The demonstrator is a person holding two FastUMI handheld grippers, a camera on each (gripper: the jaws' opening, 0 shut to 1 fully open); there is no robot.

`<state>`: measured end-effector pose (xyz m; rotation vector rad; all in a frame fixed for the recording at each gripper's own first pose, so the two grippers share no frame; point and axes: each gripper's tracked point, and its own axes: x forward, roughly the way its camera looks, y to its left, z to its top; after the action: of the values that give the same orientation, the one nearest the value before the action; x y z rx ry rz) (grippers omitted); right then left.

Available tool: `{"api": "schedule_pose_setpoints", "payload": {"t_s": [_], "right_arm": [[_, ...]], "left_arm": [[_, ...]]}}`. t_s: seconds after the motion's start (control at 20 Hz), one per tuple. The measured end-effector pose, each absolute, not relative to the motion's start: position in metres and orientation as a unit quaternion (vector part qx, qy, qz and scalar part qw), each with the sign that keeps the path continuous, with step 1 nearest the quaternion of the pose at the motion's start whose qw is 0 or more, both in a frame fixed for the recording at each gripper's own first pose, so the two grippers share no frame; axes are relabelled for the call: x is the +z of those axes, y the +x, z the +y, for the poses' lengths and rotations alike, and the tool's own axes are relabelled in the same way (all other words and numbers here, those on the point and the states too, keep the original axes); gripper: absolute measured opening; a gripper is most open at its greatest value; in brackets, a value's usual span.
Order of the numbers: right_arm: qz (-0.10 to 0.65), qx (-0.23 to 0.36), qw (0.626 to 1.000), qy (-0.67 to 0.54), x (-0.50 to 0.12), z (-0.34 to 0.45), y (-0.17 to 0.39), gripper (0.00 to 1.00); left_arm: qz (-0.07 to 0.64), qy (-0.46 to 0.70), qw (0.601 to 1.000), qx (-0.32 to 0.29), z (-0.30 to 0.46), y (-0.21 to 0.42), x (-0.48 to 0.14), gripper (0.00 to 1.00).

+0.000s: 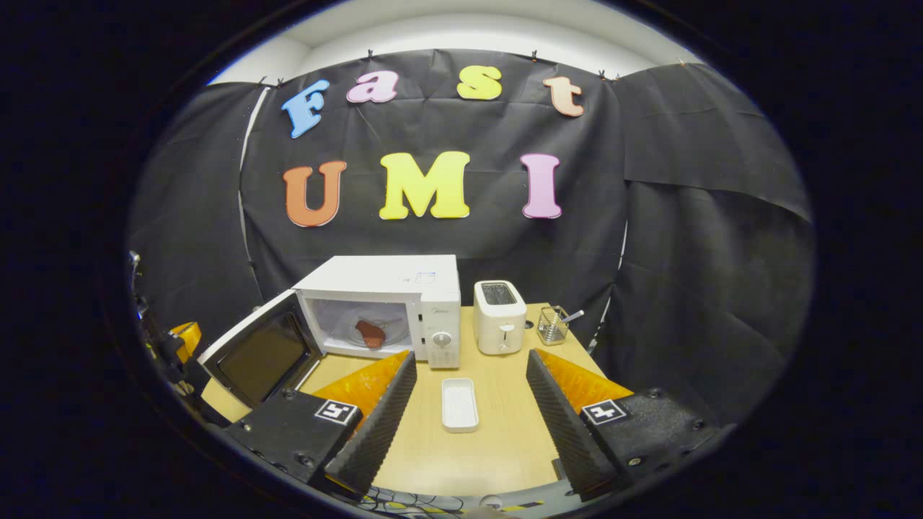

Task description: Open the microwave oven with the left hand, put the food in, and close the microwave oven.

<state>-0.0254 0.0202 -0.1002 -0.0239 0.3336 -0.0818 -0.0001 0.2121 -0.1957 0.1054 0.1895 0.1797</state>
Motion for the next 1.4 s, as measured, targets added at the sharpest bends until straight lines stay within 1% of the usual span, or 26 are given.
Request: {"api": "schedule_pose_setpoints", "payload": {"t_s": [0.1,0.15,0.2,0.45,0.6,0.75,0.95,1.0,1.1,1.15,1.2,1.25,1.35,1.4], "right_arm": [[0.169,-0.043,0.985,-0.010,-0.100,0.020,-0.028,0.98],[0.172,-0.044,0.984,-0.009,-0.101,0.020,-0.030,0.98],[0.173,-0.045,0.984,-0.008,-0.101,0.019,-0.031,0.98],[0.181,-0.049,0.982,-0.007,-0.104,0.020,-0.035,0.98],[0.187,-0.046,0.981,-0.005,-0.108,0.024,-0.036,0.98],[0.194,-0.044,0.980,-0.006,-0.114,0.026,-0.036,0.98],[0.205,-0.039,0.978,0.003,-0.121,0.029,-0.035,0.98],[0.207,-0.039,0.978,0.002,-0.124,0.028,-0.035,0.91],[0.212,-0.038,0.977,0.004,-0.127,0.026,-0.034,0.90],[0.213,-0.037,0.976,0.006,-0.129,0.025,-0.033,0.98],[0.216,-0.038,0.976,0.007,-0.131,0.024,-0.033,0.98],[0.218,-0.038,0.975,0.007,-0.133,0.022,-0.032,0.90],[0.220,-0.041,0.975,0.007,-0.134,0.016,-0.032,0.90],[0.221,-0.043,0.974,0.008,-0.136,0.013,-0.032,0.98]], "left_arm": [[0.112,0.052,0.988,0.094,0.221,0.002,-0.213,0.00],[0.111,0.053,0.988,0.097,0.227,-0.003,-0.213,0.08],[0.101,0.055,0.989,0.098,0.228,0.000,-0.211,0.00],[0.095,0.050,0.989,0.099,0.236,0.000,-0.204,0.00],[0.120,0.041,0.986,0.111,0.251,-0.008,-0.223,0.00],[0.137,0.038,0.984,0.106,0.247,-0.014,-0.239,0.00],[0.137,0.045,0.985,0.094,0.233,-0.016,-0.240,0.00],[0.135,0.045,0.986,0.090,0.228,-0.015,-0.240,0.00],[0.138,0.042,0.986,0.082,0.219,-0.015,-0.240,0.00],[0.139,0.042,0.986,0.078,0.212,-0.014,-0.241,0.00],[0.138,0.040,0.987,0.070,0.204,-0.012,-0.241,0.00],[0.140,0.040,0.987,0.063,0.195,-0.010,-0.240,0.00],[0.140,0.039,0.988,0.050,0.177,-0.008,-0.241,0.00],[0.139,0.039,0.989,0.041,0.166,-0.005,-0.241,0.00]]}}
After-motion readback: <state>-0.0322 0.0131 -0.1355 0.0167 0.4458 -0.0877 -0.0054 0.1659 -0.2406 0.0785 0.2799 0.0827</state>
